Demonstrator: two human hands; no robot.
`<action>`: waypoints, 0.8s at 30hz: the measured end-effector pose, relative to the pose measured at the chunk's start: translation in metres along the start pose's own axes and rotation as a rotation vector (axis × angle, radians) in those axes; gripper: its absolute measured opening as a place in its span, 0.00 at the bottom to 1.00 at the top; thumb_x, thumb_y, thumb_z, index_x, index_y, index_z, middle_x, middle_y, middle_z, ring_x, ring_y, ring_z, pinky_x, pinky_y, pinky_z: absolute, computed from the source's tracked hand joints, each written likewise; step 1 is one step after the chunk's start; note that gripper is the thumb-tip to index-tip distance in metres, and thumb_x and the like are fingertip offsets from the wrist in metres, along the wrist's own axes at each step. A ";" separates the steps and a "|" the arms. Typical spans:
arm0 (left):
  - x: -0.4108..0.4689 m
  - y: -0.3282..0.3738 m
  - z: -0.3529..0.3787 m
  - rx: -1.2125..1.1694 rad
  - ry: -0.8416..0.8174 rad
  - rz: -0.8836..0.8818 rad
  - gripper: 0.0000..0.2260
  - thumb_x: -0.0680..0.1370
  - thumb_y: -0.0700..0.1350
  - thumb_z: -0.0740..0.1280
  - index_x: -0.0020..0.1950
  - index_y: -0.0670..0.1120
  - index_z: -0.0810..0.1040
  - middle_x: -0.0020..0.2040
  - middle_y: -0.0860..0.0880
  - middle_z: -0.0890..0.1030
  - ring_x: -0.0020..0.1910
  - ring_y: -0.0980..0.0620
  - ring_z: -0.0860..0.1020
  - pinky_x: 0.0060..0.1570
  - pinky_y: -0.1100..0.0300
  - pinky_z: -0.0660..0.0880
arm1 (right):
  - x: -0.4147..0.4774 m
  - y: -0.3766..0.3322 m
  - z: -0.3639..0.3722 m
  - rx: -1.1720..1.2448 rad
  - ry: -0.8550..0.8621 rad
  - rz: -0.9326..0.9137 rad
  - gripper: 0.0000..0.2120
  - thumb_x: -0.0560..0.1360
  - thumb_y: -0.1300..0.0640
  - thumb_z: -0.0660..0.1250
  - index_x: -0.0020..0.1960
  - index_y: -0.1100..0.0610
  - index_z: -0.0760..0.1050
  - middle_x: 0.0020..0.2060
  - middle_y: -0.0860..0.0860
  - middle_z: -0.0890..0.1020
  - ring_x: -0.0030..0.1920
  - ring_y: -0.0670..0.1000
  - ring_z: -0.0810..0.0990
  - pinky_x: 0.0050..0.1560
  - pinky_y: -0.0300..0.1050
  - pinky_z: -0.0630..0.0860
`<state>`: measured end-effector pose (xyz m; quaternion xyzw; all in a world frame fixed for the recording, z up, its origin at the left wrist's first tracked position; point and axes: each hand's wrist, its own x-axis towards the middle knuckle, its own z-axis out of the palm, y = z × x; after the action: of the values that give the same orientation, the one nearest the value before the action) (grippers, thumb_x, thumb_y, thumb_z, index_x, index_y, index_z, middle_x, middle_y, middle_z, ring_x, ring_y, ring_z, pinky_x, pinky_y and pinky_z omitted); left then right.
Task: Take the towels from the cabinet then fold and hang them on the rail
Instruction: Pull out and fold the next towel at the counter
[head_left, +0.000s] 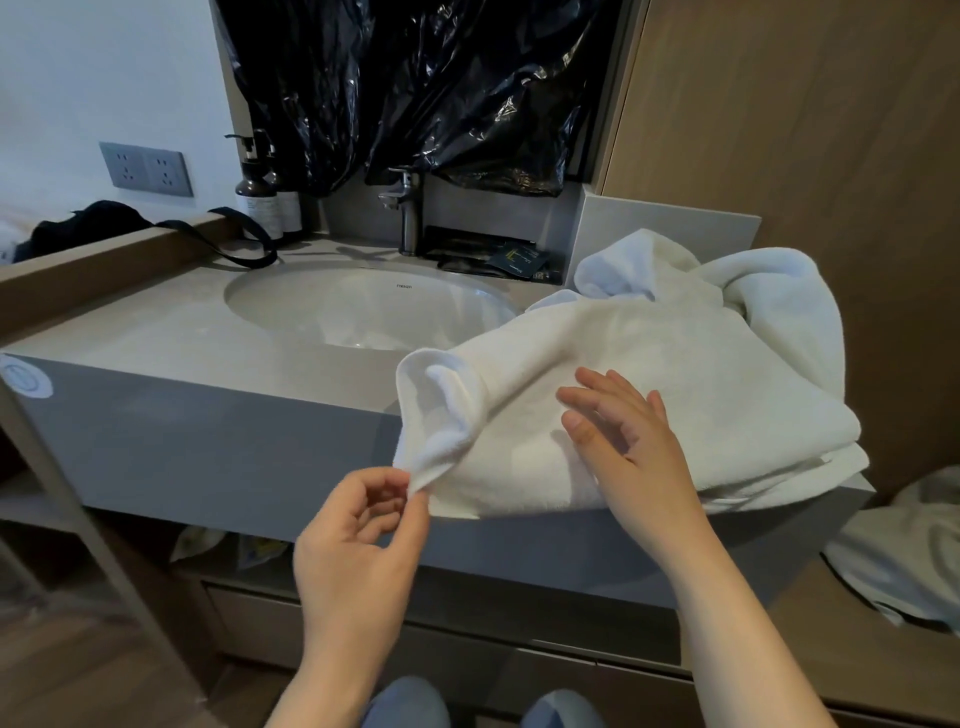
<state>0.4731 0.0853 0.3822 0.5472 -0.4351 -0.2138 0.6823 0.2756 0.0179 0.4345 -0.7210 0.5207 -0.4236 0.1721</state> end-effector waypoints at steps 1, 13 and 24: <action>0.001 0.000 -0.005 -0.019 -0.013 -0.012 0.08 0.73 0.35 0.73 0.45 0.48 0.82 0.40 0.52 0.84 0.38 0.56 0.83 0.40 0.69 0.79 | 0.000 0.000 0.000 0.002 0.000 -0.001 0.10 0.80 0.47 0.60 0.59 0.38 0.75 0.69 0.34 0.68 0.71 0.32 0.57 0.77 0.40 0.39; 0.025 0.021 -0.032 0.147 -0.274 -0.056 0.14 0.66 0.54 0.74 0.50 0.55 0.79 0.45 0.56 0.82 0.43 0.54 0.80 0.39 0.69 0.77 | 0.001 0.003 0.001 -0.013 -0.017 -0.007 0.10 0.80 0.46 0.60 0.59 0.36 0.74 0.67 0.30 0.66 0.70 0.28 0.56 0.72 0.32 0.38; 0.106 0.061 0.004 0.330 -0.524 0.142 0.08 0.75 0.50 0.70 0.54 0.55 0.81 0.51 0.58 0.81 0.43 0.59 0.79 0.42 0.68 0.75 | 0.000 0.004 0.000 -0.017 -0.020 -0.016 0.17 0.75 0.39 0.56 0.61 0.37 0.75 0.68 0.30 0.67 0.72 0.30 0.56 0.72 0.29 0.37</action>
<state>0.5142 0.0207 0.4777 0.5451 -0.6620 -0.2260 0.4621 0.2730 0.0161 0.4315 -0.7308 0.5166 -0.4133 0.1679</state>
